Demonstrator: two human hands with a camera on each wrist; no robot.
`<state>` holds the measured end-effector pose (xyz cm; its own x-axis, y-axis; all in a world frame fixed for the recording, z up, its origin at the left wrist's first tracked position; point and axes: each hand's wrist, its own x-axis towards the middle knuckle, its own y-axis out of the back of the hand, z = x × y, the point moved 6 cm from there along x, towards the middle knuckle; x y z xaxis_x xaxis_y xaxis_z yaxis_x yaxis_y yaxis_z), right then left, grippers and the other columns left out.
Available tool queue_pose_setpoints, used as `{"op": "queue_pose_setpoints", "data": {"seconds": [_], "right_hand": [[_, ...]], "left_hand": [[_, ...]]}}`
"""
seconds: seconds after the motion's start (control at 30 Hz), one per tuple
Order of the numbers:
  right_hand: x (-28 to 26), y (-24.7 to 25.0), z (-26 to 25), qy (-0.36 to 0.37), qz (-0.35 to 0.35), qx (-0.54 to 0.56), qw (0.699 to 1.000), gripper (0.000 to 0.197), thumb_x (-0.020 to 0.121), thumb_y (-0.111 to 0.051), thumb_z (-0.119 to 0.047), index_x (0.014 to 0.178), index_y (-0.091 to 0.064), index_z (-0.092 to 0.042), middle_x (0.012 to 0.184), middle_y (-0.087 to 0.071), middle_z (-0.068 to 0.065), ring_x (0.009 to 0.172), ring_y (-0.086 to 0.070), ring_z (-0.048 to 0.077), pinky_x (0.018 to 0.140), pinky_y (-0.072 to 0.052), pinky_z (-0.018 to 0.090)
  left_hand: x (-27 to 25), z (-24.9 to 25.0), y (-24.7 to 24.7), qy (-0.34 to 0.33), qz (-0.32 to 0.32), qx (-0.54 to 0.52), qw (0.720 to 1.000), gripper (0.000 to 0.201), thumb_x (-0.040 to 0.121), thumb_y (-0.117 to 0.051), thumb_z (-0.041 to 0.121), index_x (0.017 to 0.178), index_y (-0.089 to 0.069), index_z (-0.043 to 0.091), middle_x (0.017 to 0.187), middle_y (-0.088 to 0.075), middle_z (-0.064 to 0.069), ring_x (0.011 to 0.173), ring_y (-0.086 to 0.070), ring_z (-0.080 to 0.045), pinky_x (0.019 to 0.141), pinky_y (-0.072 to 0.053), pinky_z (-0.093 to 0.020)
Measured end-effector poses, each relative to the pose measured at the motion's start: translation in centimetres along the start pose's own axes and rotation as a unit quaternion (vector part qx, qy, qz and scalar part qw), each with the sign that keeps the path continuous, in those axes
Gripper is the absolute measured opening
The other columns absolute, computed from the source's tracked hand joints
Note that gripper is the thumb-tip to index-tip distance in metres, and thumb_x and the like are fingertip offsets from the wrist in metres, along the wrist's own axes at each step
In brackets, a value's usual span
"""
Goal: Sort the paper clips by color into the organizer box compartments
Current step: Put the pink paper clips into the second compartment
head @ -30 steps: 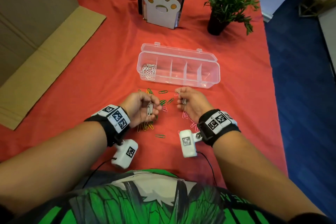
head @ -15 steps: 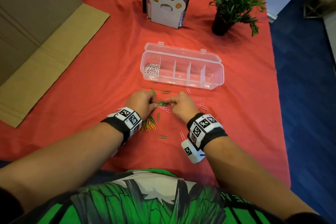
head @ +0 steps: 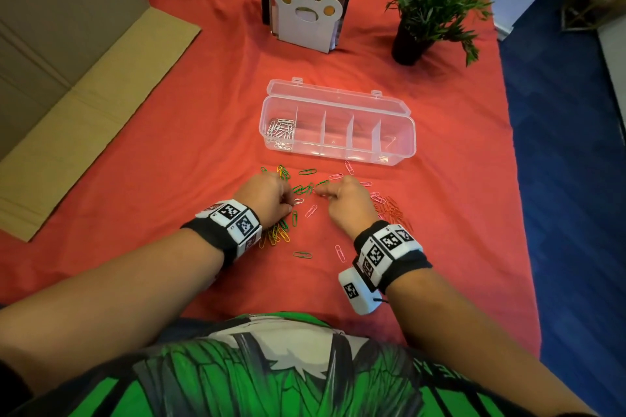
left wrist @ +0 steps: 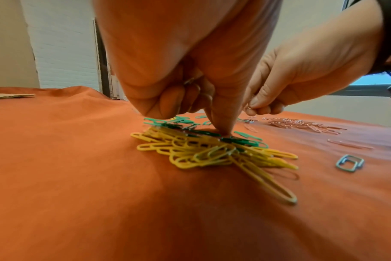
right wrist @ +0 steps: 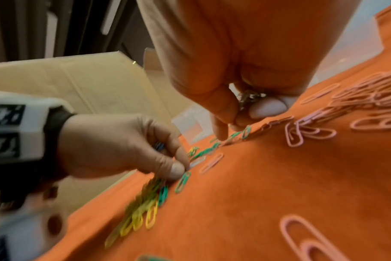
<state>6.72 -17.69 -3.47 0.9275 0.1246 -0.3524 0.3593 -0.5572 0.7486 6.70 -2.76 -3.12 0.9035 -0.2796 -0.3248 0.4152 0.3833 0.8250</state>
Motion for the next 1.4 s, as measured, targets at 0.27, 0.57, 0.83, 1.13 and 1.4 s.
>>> {"op": "queue_pose_setpoints", "data": {"seconds": [0.27, 0.57, 0.83, 1.13, 1.4], "right_hand": [[-0.4, -1.2, -1.5, 0.040, -0.049, 0.004, 0.998, 0.037, 0.089, -0.042, 0.002, 0.110, -0.069, -0.011, 0.103, -0.055, 0.012, 0.101, -0.057, 0.025, 0.085, -0.038, 0.019], [-0.8, 0.7, 0.1, -0.181, -0.079, 0.612, 0.766, 0.027, 0.096, -0.033, -0.002, 0.082, -0.057, -0.004, 0.075, -0.053, 0.007, 0.063, -0.054, 0.016, 0.051, -0.048, 0.020], [0.7, 4.7, -1.1, -0.136, -0.026, 0.513, 0.847, 0.029, 0.092, -0.035, 0.010, 0.083, -0.056, -0.008, 0.073, -0.051, 0.004, 0.059, -0.047, 0.011, 0.046, -0.041, 0.017], [2.9, 6.0, -3.1, -0.083, 0.019, 0.311, 0.947, 0.026, 0.089, -0.042, 0.004, 0.081, -0.059, -0.014, 0.073, -0.057, 0.001, 0.058, -0.051, 0.011, 0.053, -0.046, 0.021], [6.1, 6.6, -8.8, -0.019, 0.058, 0.276, 0.959, 0.027, 0.092, -0.036, 0.001, 0.097, -0.061, -0.007, 0.081, -0.063, 0.011, 0.071, -0.063, 0.021, 0.078, -0.057, 0.037]], "left_hand": [[-0.2, 0.3, -0.1, -0.002, 0.010, 0.029, 1.000, 0.018, 0.080, -0.065, 0.029, 0.090, -0.068, 0.015, 0.099, -0.059, -0.008, 0.095, -0.057, -0.025, 0.081, -0.046, -0.033], [-0.2, -0.1, 1.0, 0.152, -0.062, -0.317, 0.934, 0.019, 0.083, -0.045, 0.022, 0.068, -0.053, 0.013, 0.064, -0.051, -0.003, 0.054, -0.047, -0.013, 0.054, -0.039, -0.024], [4.1, 0.9, 10.2, 0.096, 0.099, -0.005, 0.990, 0.018, 0.080, -0.052, 0.020, 0.071, -0.060, 0.006, 0.070, -0.057, -0.011, 0.066, -0.048, -0.026, 0.060, -0.037, -0.028], [7.5, 0.0, 10.3, 0.232, 0.054, -0.427, 0.872, 0.014, 0.087, -0.047, 0.014, 0.073, -0.048, 0.014, 0.075, -0.049, -0.003, 0.062, -0.047, -0.015, 0.056, -0.045, -0.029], [6.6, -2.0, 11.4, 0.200, 0.119, -0.406, 0.884, 0.037, 0.085, -0.048, 0.022, 0.111, -0.061, 0.000, 0.112, -0.065, -0.019, 0.094, -0.061, -0.031, 0.091, -0.049, -0.039]]}}
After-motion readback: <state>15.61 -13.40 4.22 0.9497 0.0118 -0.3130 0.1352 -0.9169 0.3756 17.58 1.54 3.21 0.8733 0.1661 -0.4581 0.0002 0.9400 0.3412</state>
